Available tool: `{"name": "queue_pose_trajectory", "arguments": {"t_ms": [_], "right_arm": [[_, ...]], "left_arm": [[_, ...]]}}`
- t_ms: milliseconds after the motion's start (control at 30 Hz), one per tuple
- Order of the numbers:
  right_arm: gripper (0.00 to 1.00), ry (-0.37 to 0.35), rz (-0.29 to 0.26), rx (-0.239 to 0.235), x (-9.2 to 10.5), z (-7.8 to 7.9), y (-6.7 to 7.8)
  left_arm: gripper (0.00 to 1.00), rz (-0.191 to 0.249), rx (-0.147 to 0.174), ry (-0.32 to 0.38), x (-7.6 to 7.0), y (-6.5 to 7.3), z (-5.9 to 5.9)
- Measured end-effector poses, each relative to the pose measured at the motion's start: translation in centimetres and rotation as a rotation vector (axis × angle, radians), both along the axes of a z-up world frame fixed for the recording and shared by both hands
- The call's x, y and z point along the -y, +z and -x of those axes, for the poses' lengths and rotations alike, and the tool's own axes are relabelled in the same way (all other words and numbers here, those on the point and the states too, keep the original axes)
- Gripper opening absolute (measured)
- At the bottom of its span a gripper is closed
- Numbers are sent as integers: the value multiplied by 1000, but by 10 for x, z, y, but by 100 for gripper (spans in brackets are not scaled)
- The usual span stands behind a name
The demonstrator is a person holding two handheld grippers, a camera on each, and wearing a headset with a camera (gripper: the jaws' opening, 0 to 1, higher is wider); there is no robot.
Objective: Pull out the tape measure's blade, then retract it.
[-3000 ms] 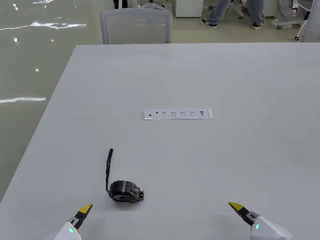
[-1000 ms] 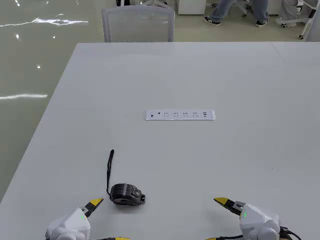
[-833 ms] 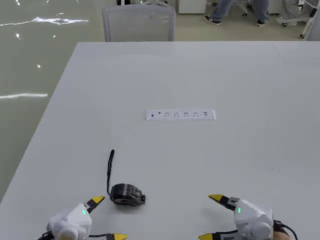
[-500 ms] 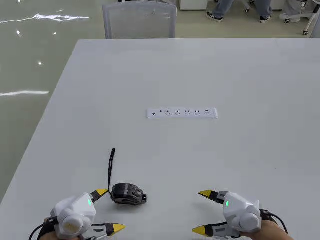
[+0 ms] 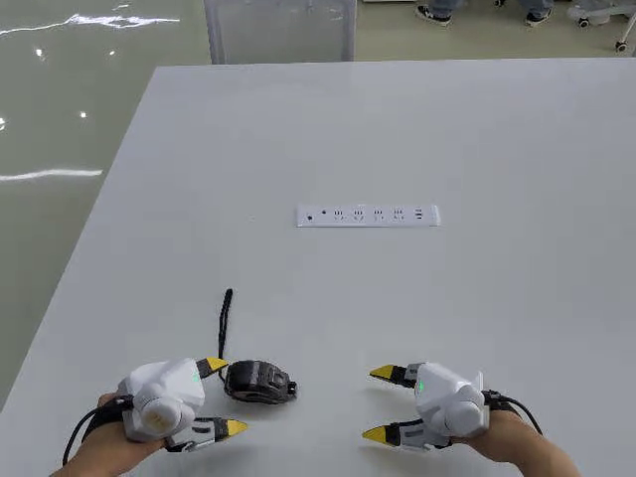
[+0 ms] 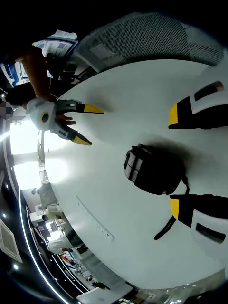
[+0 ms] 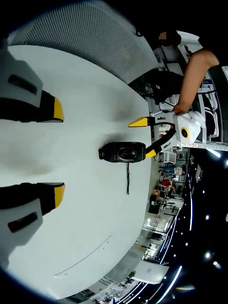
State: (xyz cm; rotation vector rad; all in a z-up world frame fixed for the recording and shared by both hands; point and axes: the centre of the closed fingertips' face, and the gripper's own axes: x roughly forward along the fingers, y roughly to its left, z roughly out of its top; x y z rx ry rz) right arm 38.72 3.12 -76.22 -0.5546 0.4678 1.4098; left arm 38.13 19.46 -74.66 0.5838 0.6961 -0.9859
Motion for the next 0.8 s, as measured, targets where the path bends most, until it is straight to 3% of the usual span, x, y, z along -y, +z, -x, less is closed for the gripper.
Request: {"name": "queue_pose_trajectory", "arguments": {"t_ms": [267, 800], "right_arm": [[43, 42, 10, 3, -22, -5, -6], [31, 43, -8, -22, -62, -9, -15]], "left_arm": [[44, -61, -21, -60, -1, -8, -10], [29, -108, -80, -123, -1, -19, -23]]}}
